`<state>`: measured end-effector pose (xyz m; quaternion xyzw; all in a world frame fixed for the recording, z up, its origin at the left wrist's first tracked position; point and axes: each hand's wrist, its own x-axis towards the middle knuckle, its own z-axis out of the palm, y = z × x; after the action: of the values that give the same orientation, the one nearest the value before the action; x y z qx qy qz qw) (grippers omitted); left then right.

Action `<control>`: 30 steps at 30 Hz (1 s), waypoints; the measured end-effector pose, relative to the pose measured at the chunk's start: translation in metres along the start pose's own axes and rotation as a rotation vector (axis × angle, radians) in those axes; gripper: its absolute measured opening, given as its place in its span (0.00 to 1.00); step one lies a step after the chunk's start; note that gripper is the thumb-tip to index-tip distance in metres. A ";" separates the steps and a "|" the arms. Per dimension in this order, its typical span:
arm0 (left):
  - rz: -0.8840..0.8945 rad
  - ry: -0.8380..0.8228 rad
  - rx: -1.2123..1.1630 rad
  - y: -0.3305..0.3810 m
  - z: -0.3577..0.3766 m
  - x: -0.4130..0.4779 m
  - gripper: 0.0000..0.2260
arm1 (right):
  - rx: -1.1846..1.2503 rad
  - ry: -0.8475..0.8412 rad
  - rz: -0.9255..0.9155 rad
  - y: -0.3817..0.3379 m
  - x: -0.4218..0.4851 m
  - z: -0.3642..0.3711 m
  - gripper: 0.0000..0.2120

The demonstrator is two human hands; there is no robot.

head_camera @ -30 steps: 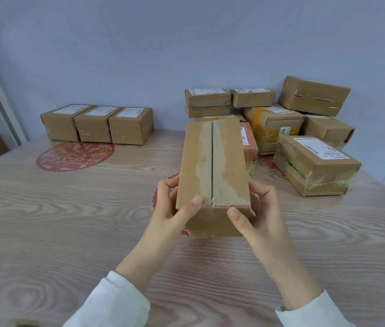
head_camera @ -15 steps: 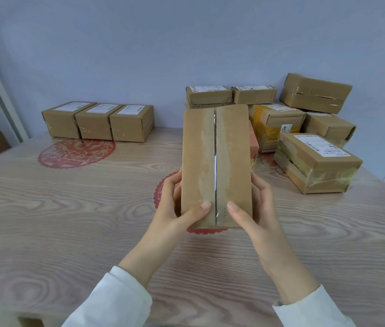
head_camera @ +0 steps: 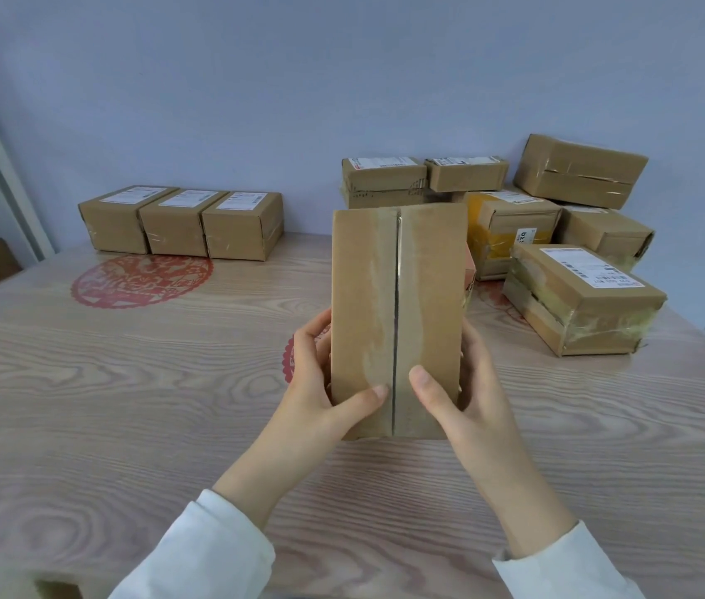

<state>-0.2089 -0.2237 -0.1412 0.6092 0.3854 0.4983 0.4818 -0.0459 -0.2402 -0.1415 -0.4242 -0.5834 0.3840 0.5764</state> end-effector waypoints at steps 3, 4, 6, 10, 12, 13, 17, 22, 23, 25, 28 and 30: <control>0.018 -0.022 0.042 0.001 0.001 -0.002 0.38 | -0.023 0.025 0.002 0.000 0.002 0.000 0.37; 0.014 -0.014 0.039 0.001 0.001 -0.001 0.39 | -0.031 0.026 -0.003 0.000 0.002 0.000 0.36; -0.007 0.019 0.021 0.000 0.000 0.001 0.39 | -0.041 0.027 -0.015 0.001 0.000 0.002 0.36; -0.023 0.017 0.025 0.003 0.001 0.001 0.36 | -0.032 0.036 -0.002 0.001 -0.004 0.004 0.37; -0.019 -0.008 0.044 0.005 0.002 0.001 0.38 | -0.012 0.064 0.005 0.000 -0.004 0.006 0.37; -0.013 -0.017 0.059 0.006 0.003 0.001 0.39 | -0.004 0.083 0.002 -0.001 -0.003 0.007 0.36; 0.001 -0.012 0.081 0.010 0.003 0.001 0.40 | -0.015 0.106 -0.013 -0.003 -0.002 0.008 0.34; -0.008 0.048 0.032 0.009 0.004 0.003 0.37 | -0.025 0.078 -0.002 -0.003 -0.004 0.006 0.38; -0.011 0.045 0.030 0.008 0.005 0.003 0.36 | -0.035 0.083 0.001 -0.003 -0.004 0.006 0.37; -0.015 0.031 0.026 0.008 0.006 0.002 0.37 | -0.048 0.115 0.009 -0.002 -0.002 0.006 0.32; -0.003 0.015 0.032 0.011 0.007 0.001 0.37 | -0.040 0.153 -0.007 -0.004 0.002 0.006 0.22; 0.011 0.011 0.034 0.013 0.006 0.002 0.38 | -0.025 0.142 -0.018 -0.007 0.001 0.008 0.19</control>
<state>-0.2025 -0.2267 -0.1280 0.6165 0.3932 0.4977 0.4665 -0.0541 -0.2413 -0.1347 -0.4521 -0.5496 0.3405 0.6145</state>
